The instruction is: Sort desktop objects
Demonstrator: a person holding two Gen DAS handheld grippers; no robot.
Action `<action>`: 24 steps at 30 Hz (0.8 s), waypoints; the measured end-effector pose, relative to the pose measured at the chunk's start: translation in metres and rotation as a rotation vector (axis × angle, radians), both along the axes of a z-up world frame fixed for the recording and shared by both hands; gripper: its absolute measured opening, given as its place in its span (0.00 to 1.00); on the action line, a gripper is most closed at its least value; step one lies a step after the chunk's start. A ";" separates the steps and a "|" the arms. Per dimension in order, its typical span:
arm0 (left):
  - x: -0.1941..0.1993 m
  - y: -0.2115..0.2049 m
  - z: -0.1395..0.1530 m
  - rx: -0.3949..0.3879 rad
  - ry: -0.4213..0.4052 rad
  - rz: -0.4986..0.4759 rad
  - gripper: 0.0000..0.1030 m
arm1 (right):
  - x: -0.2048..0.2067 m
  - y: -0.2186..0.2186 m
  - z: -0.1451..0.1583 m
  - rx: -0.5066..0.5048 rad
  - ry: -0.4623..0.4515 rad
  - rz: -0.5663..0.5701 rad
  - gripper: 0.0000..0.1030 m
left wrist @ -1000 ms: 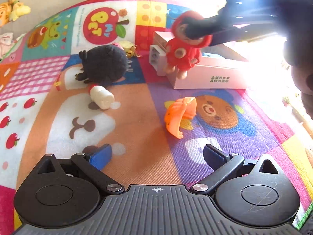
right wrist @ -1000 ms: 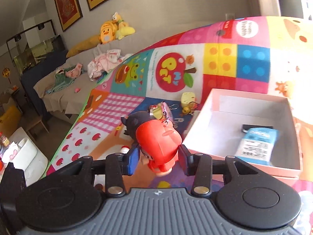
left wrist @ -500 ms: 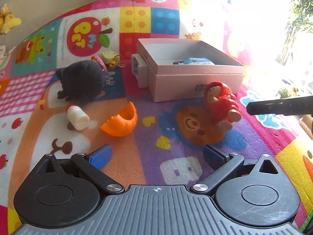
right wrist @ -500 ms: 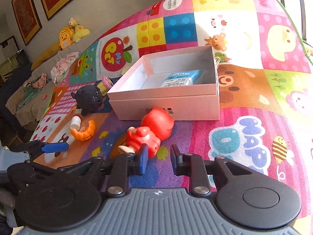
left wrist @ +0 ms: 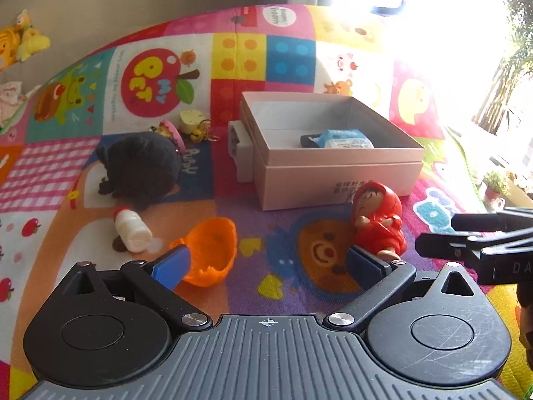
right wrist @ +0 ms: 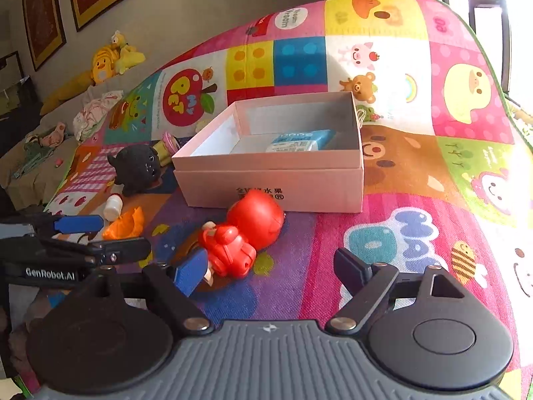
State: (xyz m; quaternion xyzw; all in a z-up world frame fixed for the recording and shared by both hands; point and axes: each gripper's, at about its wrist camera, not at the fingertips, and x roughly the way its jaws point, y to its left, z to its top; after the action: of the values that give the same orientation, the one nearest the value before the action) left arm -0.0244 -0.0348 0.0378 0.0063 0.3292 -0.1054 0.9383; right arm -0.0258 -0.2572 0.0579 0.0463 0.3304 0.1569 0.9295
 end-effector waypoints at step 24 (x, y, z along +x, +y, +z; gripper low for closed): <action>-0.013 -0.014 -0.013 -0.004 0.029 -0.102 0.99 | -0.013 -0.035 -0.009 -0.035 -0.020 -0.109 0.83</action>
State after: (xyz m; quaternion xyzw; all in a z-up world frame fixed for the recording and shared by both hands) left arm -0.0373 -0.0488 0.0250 0.0195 0.3418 -0.1539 0.9269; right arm -0.0388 -0.2918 0.0486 0.0465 0.3206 0.1008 0.9407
